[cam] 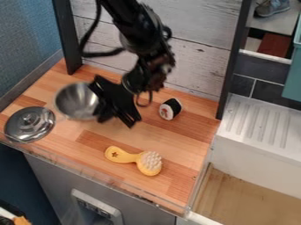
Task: Move silver mixing bowl to top left of the table
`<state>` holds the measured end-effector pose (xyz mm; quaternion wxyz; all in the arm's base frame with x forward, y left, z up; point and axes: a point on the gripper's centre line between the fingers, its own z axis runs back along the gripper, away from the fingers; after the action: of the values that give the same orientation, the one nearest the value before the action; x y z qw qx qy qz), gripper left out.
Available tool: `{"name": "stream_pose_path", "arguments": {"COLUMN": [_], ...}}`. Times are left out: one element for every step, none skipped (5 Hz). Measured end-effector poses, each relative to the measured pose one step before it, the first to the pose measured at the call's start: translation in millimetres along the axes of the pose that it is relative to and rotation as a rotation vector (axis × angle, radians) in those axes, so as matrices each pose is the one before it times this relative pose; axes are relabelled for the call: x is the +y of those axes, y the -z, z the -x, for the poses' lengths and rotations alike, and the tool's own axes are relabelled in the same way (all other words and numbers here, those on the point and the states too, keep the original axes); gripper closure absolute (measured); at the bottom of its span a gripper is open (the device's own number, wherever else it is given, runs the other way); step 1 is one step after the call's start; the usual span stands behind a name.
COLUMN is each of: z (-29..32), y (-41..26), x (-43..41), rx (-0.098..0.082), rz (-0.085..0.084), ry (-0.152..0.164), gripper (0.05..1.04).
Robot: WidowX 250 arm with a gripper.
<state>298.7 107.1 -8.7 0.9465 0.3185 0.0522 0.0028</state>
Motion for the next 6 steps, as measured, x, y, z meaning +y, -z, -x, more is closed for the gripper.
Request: {"name": "stream_pose_path", "arguments": {"z": [-18.37,-15.71,-10.65,-4.86,-2.51,-8.23], "y": [10.84,10.79,10.82,7.67,3.28,6.23], "x": [6.25,11.97,11.57,9.58,4.13,-2.19], "rx": [0.0061,0.0003,0.0045,-0.02,-0.0136,-0.0596], "rz": [0.0057,0.0106,0.0121,-0.0102,-0.0336,0.0232], "ry": [0.0185,-0.002,0.0141,0.0448,0.0835,0.0484], "gripper": [1.01,1.01,1.01,1.01,1.01,1.01]}}
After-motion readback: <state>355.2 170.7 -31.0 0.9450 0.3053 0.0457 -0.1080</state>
